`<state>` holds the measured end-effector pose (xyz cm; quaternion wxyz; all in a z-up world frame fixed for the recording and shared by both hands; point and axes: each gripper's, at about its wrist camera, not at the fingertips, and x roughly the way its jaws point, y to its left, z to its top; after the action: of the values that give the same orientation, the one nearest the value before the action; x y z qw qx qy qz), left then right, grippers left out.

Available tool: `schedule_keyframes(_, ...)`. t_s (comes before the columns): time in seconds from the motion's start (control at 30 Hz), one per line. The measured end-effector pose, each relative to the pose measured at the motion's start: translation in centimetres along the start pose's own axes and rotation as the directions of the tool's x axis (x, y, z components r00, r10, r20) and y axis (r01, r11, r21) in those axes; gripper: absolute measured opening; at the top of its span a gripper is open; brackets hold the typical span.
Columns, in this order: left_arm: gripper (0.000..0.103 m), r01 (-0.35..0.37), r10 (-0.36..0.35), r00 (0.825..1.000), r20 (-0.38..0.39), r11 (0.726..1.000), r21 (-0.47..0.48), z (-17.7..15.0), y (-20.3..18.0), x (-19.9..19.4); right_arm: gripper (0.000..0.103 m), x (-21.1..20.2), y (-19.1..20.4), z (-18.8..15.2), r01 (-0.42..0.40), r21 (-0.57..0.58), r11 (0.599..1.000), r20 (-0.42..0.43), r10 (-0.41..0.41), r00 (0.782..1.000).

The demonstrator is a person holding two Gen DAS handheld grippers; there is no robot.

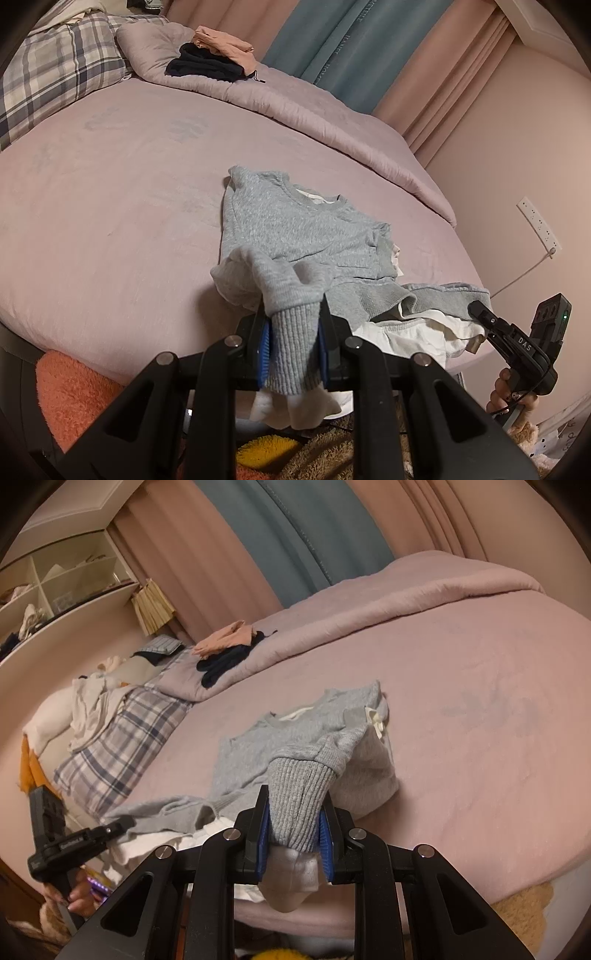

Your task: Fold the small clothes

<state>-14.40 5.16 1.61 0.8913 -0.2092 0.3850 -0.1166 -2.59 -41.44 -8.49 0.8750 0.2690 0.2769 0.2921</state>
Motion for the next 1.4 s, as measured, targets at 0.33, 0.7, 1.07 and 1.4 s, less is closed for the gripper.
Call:
schedule_keyframes(0.33, 0.02, 0.003, -0.003, 1.0, 0.004, 1.0, -0.008, 0.4, 0.2, -0.1, 0.023, 0.5, 0.0, 0.7, -0.004, -0.014, 1.0, 0.009, 0.004, 1.0)
schedule_keyframes(0.7, 0.02, -0.004, 0.004, 1.0, 0.005, 1.0, 0.002, 0.5, 0.2, 0.1, 0.023, 0.6, -0.1, 1.3, -0.005, -0.029, 1.0, 0.011, 0.005, 1.0)
schedule_keyframes(1.07, 0.02, -0.014, 0.014, 1.0, 0.004, 1.0, 0.013, 0.7, -0.1, 0.4, 0.023, 1.0, -0.1, 1.9, 0.001, -0.04, 0.999, 0.01, -0.001, 1.0)
schedule_keyframes(1.4, 0.02, -0.016, 0.016, 1.0, 0.009, 1.0, 0.019, 1.2, -0.3, 0.4, 0.023, 1.5, 0.0, 2.8, 0.003, -0.058, 0.998, 0.008, -0.003, 1.0)
